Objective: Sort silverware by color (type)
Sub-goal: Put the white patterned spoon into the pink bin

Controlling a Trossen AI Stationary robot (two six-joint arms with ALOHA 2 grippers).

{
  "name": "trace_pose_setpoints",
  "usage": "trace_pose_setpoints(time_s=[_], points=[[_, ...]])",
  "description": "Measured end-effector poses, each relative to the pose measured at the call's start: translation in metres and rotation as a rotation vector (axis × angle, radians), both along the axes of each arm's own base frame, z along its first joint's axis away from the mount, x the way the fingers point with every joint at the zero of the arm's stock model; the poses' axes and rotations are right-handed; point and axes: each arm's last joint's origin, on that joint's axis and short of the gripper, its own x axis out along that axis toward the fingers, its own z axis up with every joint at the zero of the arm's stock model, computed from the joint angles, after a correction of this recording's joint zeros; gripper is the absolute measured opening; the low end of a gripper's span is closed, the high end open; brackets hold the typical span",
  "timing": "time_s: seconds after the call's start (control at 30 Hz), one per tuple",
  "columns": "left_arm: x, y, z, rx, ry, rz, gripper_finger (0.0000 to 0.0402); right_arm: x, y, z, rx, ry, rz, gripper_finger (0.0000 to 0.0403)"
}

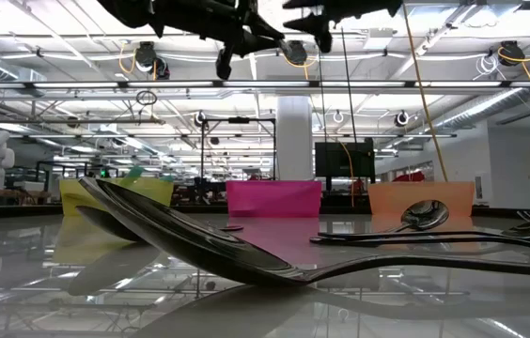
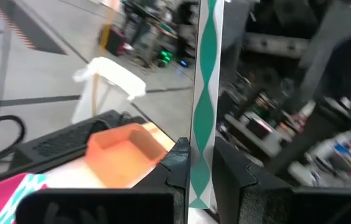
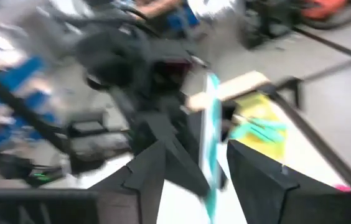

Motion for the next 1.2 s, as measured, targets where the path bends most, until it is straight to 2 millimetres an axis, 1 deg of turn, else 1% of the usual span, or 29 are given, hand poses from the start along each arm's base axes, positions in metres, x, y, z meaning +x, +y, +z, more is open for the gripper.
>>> trace_pose_setpoints(time_s=[0.13, 0.2, 0.37, 0.53, 0.7, 0.83, 1.0, 1.2], points=[[0.000, -0.001, 0.000, -0.048, -0.022, 0.081, 0.0039, -0.010, 0.009, -0.002, -0.073, 0.102, -0.068, 0.0173], [0.000, -0.003, 0.000, -0.067, -0.033, 0.112, 0.0039, -0.012, 0.015, -0.004, -0.097, 0.153, -0.079, 0.0172], [0.001, -0.008, 0.000, -0.099, -0.051, 0.157, 0.0039, -0.005, 0.027, -0.014, -0.143, 0.255, -0.097, 0.0174], [0.002, -0.013, 0.000, -0.100, -0.053, 0.189, 0.0039, 0.005, 0.036, -0.018, -0.231, 0.307, -0.151, 0.0194], [0.002, -0.016, 0.000, -0.101, -0.055, 0.212, 0.0039, 0.009, 0.035, -0.021, -0.251, 0.311, -0.158, 0.0222], [0.002, -0.017, 0.000, -0.094, -0.051, 0.230, 0.0039, 0.017, 0.033, -0.027, -0.236, 0.302, -0.115, 0.0232], [0.002, -0.017, -0.001, -0.084, -0.043, 0.251, 0.0039, 0.022, 0.033, -0.031, -0.223, 0.294, -0.078, 0.0230], [0.002, -0.017, -0.001, -0.087, -0.045, 0.252, 0.0039, 0.030, 0.030, -0.032, -0.285, 0.258, -0.065, 0.0212]])
